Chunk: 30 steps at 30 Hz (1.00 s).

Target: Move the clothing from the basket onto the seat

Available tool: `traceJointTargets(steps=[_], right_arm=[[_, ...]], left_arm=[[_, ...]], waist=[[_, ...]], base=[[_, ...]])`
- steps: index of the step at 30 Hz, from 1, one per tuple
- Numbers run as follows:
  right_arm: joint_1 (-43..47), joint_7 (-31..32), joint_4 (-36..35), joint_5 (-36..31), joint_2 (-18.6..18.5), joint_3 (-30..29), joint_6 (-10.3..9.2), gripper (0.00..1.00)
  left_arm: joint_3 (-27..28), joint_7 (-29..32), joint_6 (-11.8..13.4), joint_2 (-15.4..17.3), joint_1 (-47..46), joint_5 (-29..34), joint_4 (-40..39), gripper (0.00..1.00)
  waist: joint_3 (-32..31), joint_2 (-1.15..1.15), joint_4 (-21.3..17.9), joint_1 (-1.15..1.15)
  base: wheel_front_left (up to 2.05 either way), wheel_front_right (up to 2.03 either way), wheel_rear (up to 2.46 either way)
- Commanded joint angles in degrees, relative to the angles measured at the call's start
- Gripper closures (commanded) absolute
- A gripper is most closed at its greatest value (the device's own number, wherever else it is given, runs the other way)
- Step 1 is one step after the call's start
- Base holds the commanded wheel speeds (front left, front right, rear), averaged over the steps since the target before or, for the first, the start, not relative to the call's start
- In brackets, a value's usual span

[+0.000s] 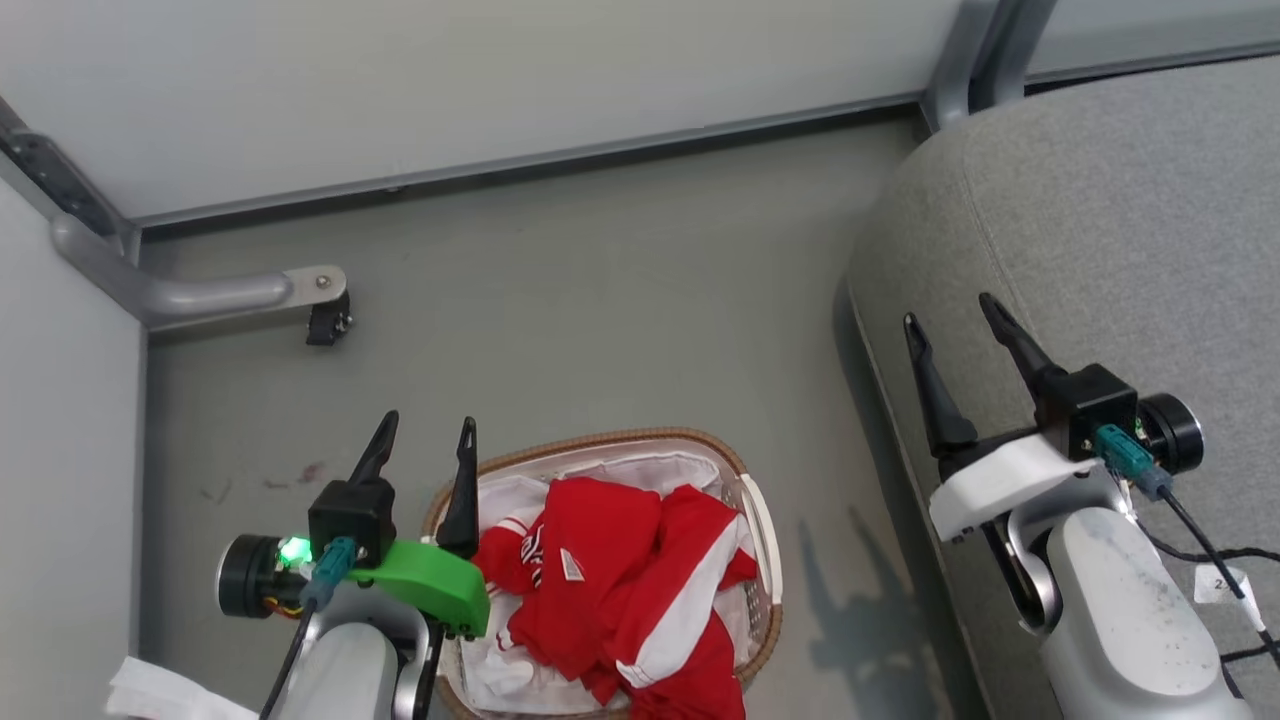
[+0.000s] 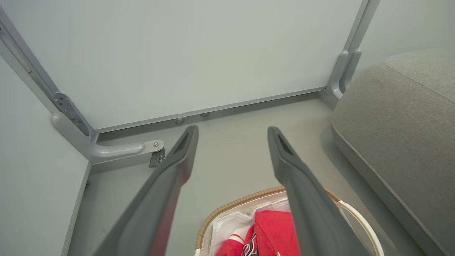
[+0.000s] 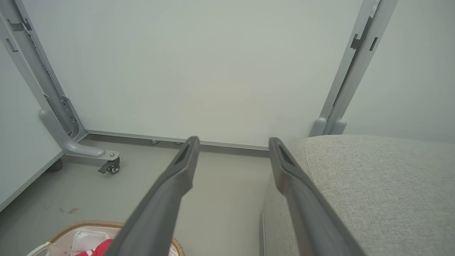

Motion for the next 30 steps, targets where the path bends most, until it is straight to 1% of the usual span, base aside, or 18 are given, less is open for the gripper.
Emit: traceJointTargets(steps=[1, 6, 11, 15, 23, 27, 30], right_arm=[[-1.5, -0.1, -0.9, 0.3, 0.1, 0.2, -0.06, 0.00], [-4.5, -0.1, -3.2, 0.6, 0.7, 0.7, -0.06, 0.00], [-6.8, -0.1, -6.0, 1.3, 1.4, 1.4, -0.06, 0.00], [-8.4, -0.1, -7.9, 1.4, 1.7, 2.1, -0.06, 0.00], [-12.0, -0.1, -12.1, 2.8, 1.9, 2.9, -0.06, 0.00], [-13.2, -0.1, -14.8, 4.0, 1.9, 4.1, -0.06, 0.00], [-14.0, -0.1, -16.6, 4.6, 1.9, 5.2, -0.06, 0.00]], left_arm=[[-0.4, 0.0, -0.2, 0.2, -2.1, -0.3, 0.5, 0.00], [-1.3, 0.0, -0.9, 0.2, -6.0, -0.7, 3.2, 0.00], [-2.3, 0.0, -1.7, 0.2, -9.5, -1.5, 8.9, 0.00], [-2.6, 0.0, -2.1, 0.2, -12.4, -0.9, 13.4, 0.00], [-3.4, 0.0, -3.1, 0.2, -18.5, -1.8, 22.6, 0.00], [-3.2, 0.0, -3.4, 0.4, -21.3, -2.7, 27.0, 0.00], [-1.8, 0.0, -3.5, 0.7, -22.9, -4.9, 30.6, 0.00]], waist=[[7.3, 0.00, -3.6, 0.00], [12.3, 0.00, -5.5, 0.00], [16.8, 0.00, -7.3, 0.00], [20.0, 0.00, -8.4, 0.00], [26.5, 0.00, -10.0, 0.00], [29.4, 0.00, -10.7, 0.00], [31.3, 0.00, -11.1, 0.00]], base=[[0.00, 0.00, 0.00], [0.00, 0.00, 0.00], [0.00, 0.00, 0.00], [0.00, 0.00, 0.00], [0.00, 0.00, 0.00], [0.00, 0.00, 0.00], [0.00, 0.00, 0.00]])
